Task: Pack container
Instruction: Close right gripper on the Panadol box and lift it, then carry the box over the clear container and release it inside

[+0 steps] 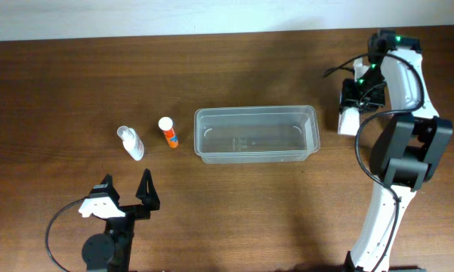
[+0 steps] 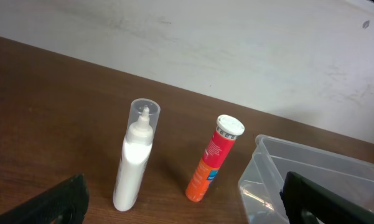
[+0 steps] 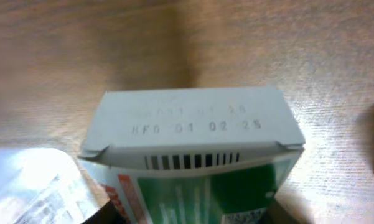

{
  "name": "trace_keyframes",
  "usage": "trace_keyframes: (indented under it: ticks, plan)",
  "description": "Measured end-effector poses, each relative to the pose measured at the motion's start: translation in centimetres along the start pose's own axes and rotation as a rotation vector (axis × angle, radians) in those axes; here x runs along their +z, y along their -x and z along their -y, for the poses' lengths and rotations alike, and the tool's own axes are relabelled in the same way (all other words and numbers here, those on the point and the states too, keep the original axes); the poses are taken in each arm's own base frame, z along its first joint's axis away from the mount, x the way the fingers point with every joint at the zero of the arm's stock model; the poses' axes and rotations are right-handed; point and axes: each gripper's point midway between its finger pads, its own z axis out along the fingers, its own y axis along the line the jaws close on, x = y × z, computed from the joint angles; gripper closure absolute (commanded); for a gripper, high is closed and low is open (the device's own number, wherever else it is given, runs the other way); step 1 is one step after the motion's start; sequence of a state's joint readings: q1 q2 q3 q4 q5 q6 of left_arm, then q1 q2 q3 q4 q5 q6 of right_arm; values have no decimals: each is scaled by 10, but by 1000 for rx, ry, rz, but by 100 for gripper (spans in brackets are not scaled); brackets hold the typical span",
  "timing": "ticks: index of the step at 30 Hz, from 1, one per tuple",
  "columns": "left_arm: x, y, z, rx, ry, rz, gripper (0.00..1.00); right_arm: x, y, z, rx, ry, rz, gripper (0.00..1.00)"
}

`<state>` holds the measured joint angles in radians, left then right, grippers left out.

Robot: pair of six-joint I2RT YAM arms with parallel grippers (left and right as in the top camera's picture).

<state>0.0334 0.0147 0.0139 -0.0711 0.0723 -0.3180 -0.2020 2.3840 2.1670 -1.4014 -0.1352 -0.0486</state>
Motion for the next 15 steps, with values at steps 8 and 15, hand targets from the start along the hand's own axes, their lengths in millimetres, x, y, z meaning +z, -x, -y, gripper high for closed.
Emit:
trace_keyframes:
  ticks: [8, 15]
  plan:
    - [0, 0, 0, 0, 0, 0, 0, -56, 0, -25, -13, 83, 40, 59]
    - [0, 0, 0, 0, 0, 0, 1, -105, 1, -83, -130, 117, 139, 59]
